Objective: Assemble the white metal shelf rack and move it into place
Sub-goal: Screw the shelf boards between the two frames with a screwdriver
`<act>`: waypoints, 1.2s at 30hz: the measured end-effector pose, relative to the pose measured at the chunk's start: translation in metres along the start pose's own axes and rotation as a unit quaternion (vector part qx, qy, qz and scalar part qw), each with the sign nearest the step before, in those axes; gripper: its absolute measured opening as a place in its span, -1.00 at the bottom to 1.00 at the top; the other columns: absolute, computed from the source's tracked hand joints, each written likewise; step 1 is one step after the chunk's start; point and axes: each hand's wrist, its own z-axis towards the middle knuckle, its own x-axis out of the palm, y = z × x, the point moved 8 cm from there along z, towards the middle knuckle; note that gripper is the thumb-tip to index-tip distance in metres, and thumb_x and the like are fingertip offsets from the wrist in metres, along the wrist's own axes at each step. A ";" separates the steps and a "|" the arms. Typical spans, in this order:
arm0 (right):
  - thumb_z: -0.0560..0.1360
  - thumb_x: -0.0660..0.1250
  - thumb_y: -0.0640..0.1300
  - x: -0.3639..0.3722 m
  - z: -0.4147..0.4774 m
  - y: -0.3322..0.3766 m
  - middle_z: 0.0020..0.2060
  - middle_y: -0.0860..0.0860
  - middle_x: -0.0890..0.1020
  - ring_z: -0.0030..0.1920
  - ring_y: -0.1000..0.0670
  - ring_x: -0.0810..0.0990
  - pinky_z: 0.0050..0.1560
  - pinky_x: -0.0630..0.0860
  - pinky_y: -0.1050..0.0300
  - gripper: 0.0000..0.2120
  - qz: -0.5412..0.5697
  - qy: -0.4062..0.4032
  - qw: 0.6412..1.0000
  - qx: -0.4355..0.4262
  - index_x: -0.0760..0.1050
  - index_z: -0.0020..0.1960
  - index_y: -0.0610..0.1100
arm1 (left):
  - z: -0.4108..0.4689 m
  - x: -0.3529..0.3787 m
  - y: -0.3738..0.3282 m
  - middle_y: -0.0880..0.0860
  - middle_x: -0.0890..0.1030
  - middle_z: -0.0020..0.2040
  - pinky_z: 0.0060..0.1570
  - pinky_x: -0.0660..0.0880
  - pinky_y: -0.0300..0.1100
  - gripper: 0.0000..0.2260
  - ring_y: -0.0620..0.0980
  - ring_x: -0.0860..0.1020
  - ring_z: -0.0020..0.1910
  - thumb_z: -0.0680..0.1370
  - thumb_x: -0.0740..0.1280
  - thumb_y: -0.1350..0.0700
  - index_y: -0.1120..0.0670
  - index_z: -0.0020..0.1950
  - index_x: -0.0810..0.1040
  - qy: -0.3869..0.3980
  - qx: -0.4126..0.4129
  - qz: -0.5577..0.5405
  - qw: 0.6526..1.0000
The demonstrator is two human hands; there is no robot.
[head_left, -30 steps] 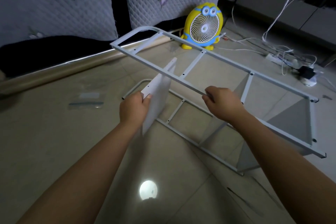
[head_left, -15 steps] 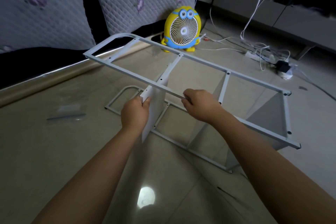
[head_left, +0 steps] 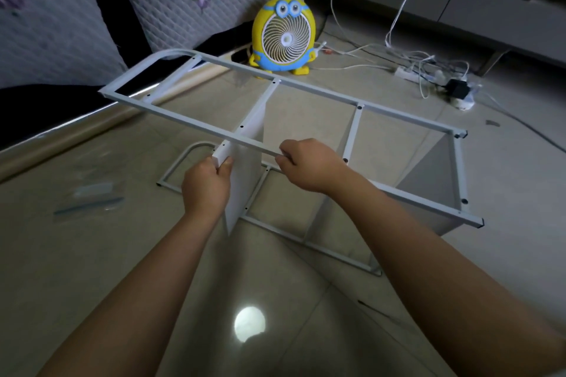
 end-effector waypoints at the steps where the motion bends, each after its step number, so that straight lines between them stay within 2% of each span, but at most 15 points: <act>1: 0.60 0.06 -0.08 0.000 0.000 0.000 -0.24 -0.08 0.40 -0.20 -0.05 0.36 -0.19 0.26 0.14 -0.79 0.003 -0.002 1.000 -0.001 0.30 -0.15 -0.16 | -0.001 0.002 -0.002 0.05 0.33 -0.43 -0.30 0.21 -0.16 -0.59 0.09 0.38 -0.29 0.59 0.21 0.05 0.11 -0.42 0.20 0.003 -0.002 -0.001 1.000; 4: 0.61 0.05 -0.07 0.002 0.000 -0.001 -0.26 -0.08 0.41 -0.22 -0.05 0.38 -0.18 0.33 0.11 -0.78 0.010 -0.002 1.000 -0.005 0.31 -0.15 -0.16 | -0.003 0.006 -0.005 0.03 0.33 -0.42 -0.33 0.18 -0.16 -0.60 0.08 0.36 -0.30 0.60 0.20 0.05 0.13 -0.41 0.22 0.004 -0.007 -0.013 1.000; 8: 0.61 0.04 -0.08 0.003 -0.001 -0.003 -0.31 -0.05 0.39 -0.23 -0.05 0.38 -0.22 0.26 0.15 -0.78 0.002 -0.001 1.000 -0.016 0.29 -0.16 -0.15 | 0.000 0.007 -0.011 0.26 0.52 -0.21 -0.29 0.22 -0.15 -0.67 0.20 0.50 -0.18 0.59 0.21 0.03 0.27 -0.20 0.45 -0.006 -0.004 -0.024 1.000; 10: 0.61 0.04 -0.08 0.001 -0.002 -0.005 -0.29 -0.06 0.41 -0.24 -0.05 0.39 -0.23 0.25 0.17 -0.77 -0.003 -0.004 1.000 -0.015 0.30 -0.16 -0.16 | 0.002 0.008 -0.015 0.23 0.51 -0.21 -0.28 0.23 -0.16 -0.71 0.18 0.51 -0.17 0.59 0.21 0.01 0.21 -0.20 0.44 0.001 -0.002 -0.026 1.000; 13: 0.61 0.05 -0.08 0.001 -0.003 -0.004 -0.36 -0.02 0.38 -0.25 -0.04 0.40 -0.23 0.26 0.17 -0.77 -0.002 0.000 1.000 -0.018 0.31 -0.16 -0.16 | 0.007 0.009 -0.015 0.10 0.44 -0.23 -0.27 0.22 -0.18 -0.73 0.06 0.41 -0.23 0.59 0.20 0.00 0.17 -0.17 0.44 0.014 -0.008 -0.016 1.000; 16: 0.61 0.05 -0.08 0.001 -0.003 -0.003 -0.33 -0.04 0.40 -0.25 -0.05 0.40 -0.23 0.27 0.17 -0.78 -0.002 0.003 1.000 -0.019 0.31 -0.15 -0.16 | 0.009 0.009 -0.015 0.09 0.43 -0.25 -0.29 0.21 -0.18 -0.73 0.06 0.39 -0.25 0.59 0.20 0.00 0.14 -0.21 0.38 0.018 -0.004 -0.021 1.000; 20: 0.61 0.05 -0.08 0.001 -0.004 -0.005 -0.41 0.02 0.32 -0.26 -0.05 0.39 -0.24 0.26 0.16 -0.77 -0.003 0.001 1.000 -0.014 0.30 -0.17 -0.16 | 0.011 0.009 -0.017 0.08 0.42 -0.32 -0.33 0.20 -0.18 -0.67 0.06 0.39 -0.28 0.59 0.22 -0.01 0.17 -0.28 0.35 0.039 -0.003 -0.018 0.999; 24: 0.62 0.04 -0.07 0.002 -0.009 -0.003 -0.37 -0.01 0.36 -0.27 -0.05 0.40 -0.30 0.24 0.17 -0.78 -0.025 -0.012 0.999 -0.016 0.29 -0.15 -0.15 | 0.014 0.009 -0.018 0.00 0.30 -0.46 -0.48 0.15 -0.19 -0.58 -0.02 0.31 -0.42 0.57 0.25 0.03 0.08 -0.45 0.21 0.061 0.014 0.002 0.998; 26: 0.62 0.03 -0.06 0.001 -0.012 0.001 -0.37 0.00 0.35 -0.28 -0.04 0.39 -0.37 0.22 0.17 -0.79 -0.043 -0.018 0.999 -0.024 0.27 -0.14 -0.13 | 0.013 0.009 -0.019 -0.01 0.29 -0.46 -0.49 0.14 -0.24 -0.58 -0.07 0.28 -0.45 0.57 0.24 0.06 0.07 -0.45 0.21 0.069 0.028 0.011 0.997; 28: 0.62 0.03 -0.06 0.000 -0.015 0.001 -0.31 -0.04 0.41 -0.26 -0.05 0.41 -0.32 0.28 0.17 -0.79 -0.040 -0.018 0.999 -0.025 0.29 -0.13 -0.14 | 0.011 0.011 -0.017 0.00 0.30 -0.45 -0.48 0.15 -0.25 -0.59 -0.08 0.28 -0.46 0.58 0.24 0.08 0.07 -0.44 0.21 0.073 0.033 0.010 0.997; 30: 0.62 0.04 -0.07 0.000 -0.015 0.001 -0.28 -0.06 0.43 -0.25 -0.06 0.43 -0.24 0.31 0.16 -0.78 -0.029 -0.016 0.999 -0.025 0.33 -0.13 -0.15 | 0.009 0.009 -0.013 0.02 0.31 -0.44 -0.47 0.16 -0.19 -0.60 -0.01 0.30 -0.42 0.58 0.24 0.09 0.10 -0.43 0.23 0.059 0.016 -0.015 0.998; 33: 0.61 0.05 -0.07 0.001 -0.015 -0.001 -0.35 -0.03 0.41 -0.26 -0.06 0.42 -0.24 0.31 0.16 -0.77 -0.019 -0.011 0.999 -0.030 0.34 -0.14 -0.15 | 0.010 0.008 -0.007 0.07 0.36 -0.40 -0.39 0.16 -0.18 -0.64 0.01 0.33 -0.37 0.58 0.25 0.08 0.17 -0.38 0.28 0.038 -0.014 -0.049 0.998; 36: 0.61 0.06 -0.07 0.003 -0.016 -0.002 -0.42 0.04 0.33 -0.30 -0.05 0.39 -0.30 0.26 0.16 -0.77 -0.014 -0.006 0.999 -0.040 0.30 -0.18 -0.13 | 0.010 0.010 -0.007 0.02 0.27 -0.46 -0.49 0.11 -0.20 -0.58 -0.10 0.24 -0.47 0.57 0.25 0.09 0.10 -0.44 0.19 0.031 -0.013 -0.059 0.998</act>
